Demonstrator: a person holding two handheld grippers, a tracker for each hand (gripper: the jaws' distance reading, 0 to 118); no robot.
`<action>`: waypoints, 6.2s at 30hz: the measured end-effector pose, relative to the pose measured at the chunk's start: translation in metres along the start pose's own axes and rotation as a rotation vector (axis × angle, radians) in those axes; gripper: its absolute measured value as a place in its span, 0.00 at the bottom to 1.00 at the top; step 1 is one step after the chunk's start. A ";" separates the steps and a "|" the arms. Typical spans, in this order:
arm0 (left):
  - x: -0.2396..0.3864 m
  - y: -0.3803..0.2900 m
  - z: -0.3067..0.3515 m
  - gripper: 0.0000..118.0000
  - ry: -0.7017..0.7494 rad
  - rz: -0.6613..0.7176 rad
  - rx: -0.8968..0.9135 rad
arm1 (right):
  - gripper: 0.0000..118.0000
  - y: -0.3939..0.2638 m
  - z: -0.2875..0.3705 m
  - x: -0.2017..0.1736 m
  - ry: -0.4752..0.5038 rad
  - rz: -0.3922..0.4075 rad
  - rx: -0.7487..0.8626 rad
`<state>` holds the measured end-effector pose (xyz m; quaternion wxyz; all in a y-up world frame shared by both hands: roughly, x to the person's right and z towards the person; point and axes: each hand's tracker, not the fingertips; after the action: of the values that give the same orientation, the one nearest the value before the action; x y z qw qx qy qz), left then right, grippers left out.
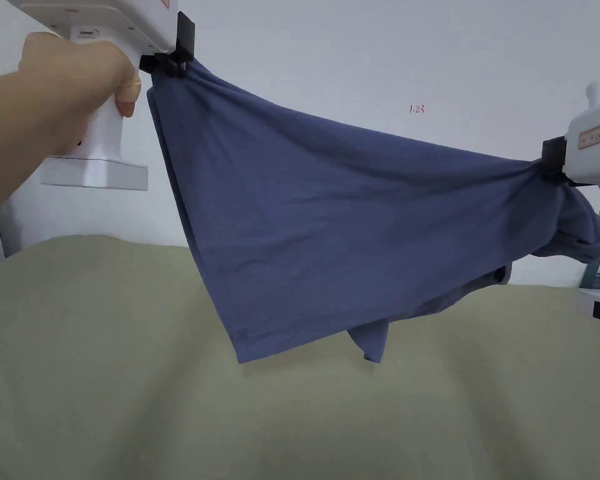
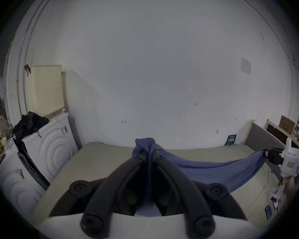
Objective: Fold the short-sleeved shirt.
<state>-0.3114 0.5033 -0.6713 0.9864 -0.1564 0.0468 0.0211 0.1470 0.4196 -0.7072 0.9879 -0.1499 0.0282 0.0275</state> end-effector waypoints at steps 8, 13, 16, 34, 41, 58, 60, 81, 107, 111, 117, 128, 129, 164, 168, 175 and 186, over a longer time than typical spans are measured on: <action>-0.003 -0.064 -0.007 0.06 -0.036 -0.015 -0.056 | 0.04 -0.051 -0.008 0.002 0.020 -0.006 -0.037; -0.011 -0.138 0.009 0.06 -0.074 0.051 -0.157 | 0.04 -0.108 0.011 0.014 0.047 -0.030 -0.124; -0.022 -0.181 0.031 0.06 -0.096 0.094 -0.200 | 0.04 -0.142 0.037 0.023 0.081 -0.016 -0.169; -0.063 -0.441 0.218 0.06 -0.090 0.325 -0.586 | 0.04 -0.345 0.215 0.028 0.111 -0.031 -0.466; -0.066 -0.497 0.234 0.06 -0.068 0.310 -0.693 | 0.04 -0.394 0.235 0.027 0.071 -0.063 -0.569; -0.005 -0.409 0.257 0.40 -0.028 0.097 -0.323 | 0.28 -0.322 0.288 0.006 -0.038 -0.064 -0.324; 0.008 -0.411 0.250 0.00 -0.027 0.073 -0.301 | 0.00 -0.324 0.282 -0.001 -0.105 -0.012 -0.324; -0.048 -0.412 0.210 1.00 -0.178 0.069 -0.666 | 0.00 -0.331 0.270 -0.020 -0.045 -0.019 -0.391; -0.029 -0.452 0.218 0.02 -0.172 0.021 -0.813 | 0.00 -0.226 0.083 -0.010 0.152 0.222 -0.546; -0.045 -0.467 0.198 0.02 -0.167 0.033 -0.830 | 0.87 -0.206 -0.009 -0.025 0.291 0.250 -0.663; -0.039 -0.472 0.189 0.02 -0.155 0.043 -0.872 | 0.86 -0.247 -0.090 -0.053 0.346 0.428 -0.908; -0.037 -0.475 0.185 0.02 -0.161 0.046 -0.891 | 0.01 -0.287 -0.115 -0.060 0.396 0.490 -0.951; -0.037 -0.475 0.187 0.02 -0.159 0.042 -0.889 | 0.01 -0.284 -0.110 -0.061 0.342 0.500 -0.935; 0.001 -0.098 0.037 0.02 -0.145 -0.080 -0.366 | 0.01 0.049 0.027 0.063 -0.072 0.064 -0.180; 0.010 -0.058 0.020 0.02 -0.094 -0.117 -0.279 | 0.01 0.084 0.017 0.065 -0.099 0.047 -0.072; 0.012 -0.003 0.002 0.02 -0.028 -0.115 -0.128 | 0.01 0.143 0.012 0.049 -0.145 0.058 0.053; 0.013 0.043 -0.005 0.02 0.028 -0.167 -0.057 | 0.01 0.185 0.024 0.040 -0.149 0.052 0.161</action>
<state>-0.3015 0.5428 -0.6902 0.9791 -0.1882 0.0466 -0.0619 0.1764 0.6045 -0.7417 0.9951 -0.0668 -0.0394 0.0620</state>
